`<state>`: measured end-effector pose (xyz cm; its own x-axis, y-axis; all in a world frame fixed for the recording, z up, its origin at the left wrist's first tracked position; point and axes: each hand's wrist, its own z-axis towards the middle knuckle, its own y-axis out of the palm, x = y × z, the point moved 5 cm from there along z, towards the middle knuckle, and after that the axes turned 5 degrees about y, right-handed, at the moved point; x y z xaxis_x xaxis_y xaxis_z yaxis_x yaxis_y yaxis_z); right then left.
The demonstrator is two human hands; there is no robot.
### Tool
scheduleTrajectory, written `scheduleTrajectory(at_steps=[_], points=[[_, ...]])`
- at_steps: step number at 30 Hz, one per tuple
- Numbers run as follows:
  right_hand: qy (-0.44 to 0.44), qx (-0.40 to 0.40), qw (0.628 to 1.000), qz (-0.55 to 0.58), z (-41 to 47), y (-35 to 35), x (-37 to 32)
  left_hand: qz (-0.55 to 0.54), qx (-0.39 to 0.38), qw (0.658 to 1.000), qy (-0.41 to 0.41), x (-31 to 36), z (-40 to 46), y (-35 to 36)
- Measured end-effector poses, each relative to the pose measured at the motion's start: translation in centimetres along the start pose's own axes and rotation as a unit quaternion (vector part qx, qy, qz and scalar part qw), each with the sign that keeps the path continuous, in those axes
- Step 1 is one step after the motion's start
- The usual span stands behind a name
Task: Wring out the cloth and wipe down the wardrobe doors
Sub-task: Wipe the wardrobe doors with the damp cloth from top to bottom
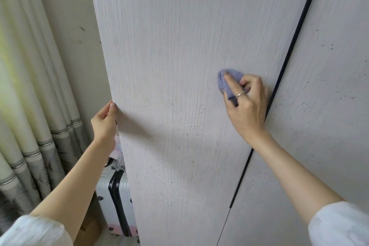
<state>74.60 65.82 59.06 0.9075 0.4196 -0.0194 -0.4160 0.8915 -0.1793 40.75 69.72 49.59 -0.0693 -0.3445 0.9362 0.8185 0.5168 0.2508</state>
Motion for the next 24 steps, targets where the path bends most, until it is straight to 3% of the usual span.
scheduleTrajectory(at_steps=[2,5,7,9,12,16,19,22,24], points=[[-0.038,-0.045,0.998,0.017,-3.3,1.5,-1.1,0.001,-0.003,1.0,-0.003,-0.1,0.1,-0.1],[-0.2,-0.158,0.967,-0.021,-10.5,3.7,-2.9,-0.004,-0.005,1.0,-0.003,0.1,0.0,-0.1],[-0.252,-0.174,0.951,-0.038,-11.9,3.8,-3.3,-0.006,-0.007,1.0,-0.002,0.2,-0.1,-0.1],[-0.227,-0.149,0.962,-0.021,-9.8,3.5,-3.5,-0.006,-0.008,1.0,-0.003,0.1,0.0,-0.1],[-0.107,-0.066,0.992,-0.007,-3.9,2.8,-3.5,-0.007,-0.01,1.0,-0.004,-0.1,0.2,-0.1],[-0.023,-0.01,1.0,0.016,-1.8,3.4,-4.1,-0.008,-0.015,1.0,-0.002,-0.3,0.4,-0.3],[-0.143,-0.086,0.986,0.005,-7.2,5.1,-5.8,-0.01,-0.019,1.0,-0.003,-0.2,0.3,-0.3],[-0.304,-0.177,0.935,-0.049,-12.1,5.5,-6.7,-0.005,-0.017,1.0,0.0,-0.1,0.2,-0.3],[-0.287,-0.173,0.942,-0.036,-10.5,5.3,-6.8,-0.003,-0.018,1.0,0.003,0.0,0.3,-0.3]])
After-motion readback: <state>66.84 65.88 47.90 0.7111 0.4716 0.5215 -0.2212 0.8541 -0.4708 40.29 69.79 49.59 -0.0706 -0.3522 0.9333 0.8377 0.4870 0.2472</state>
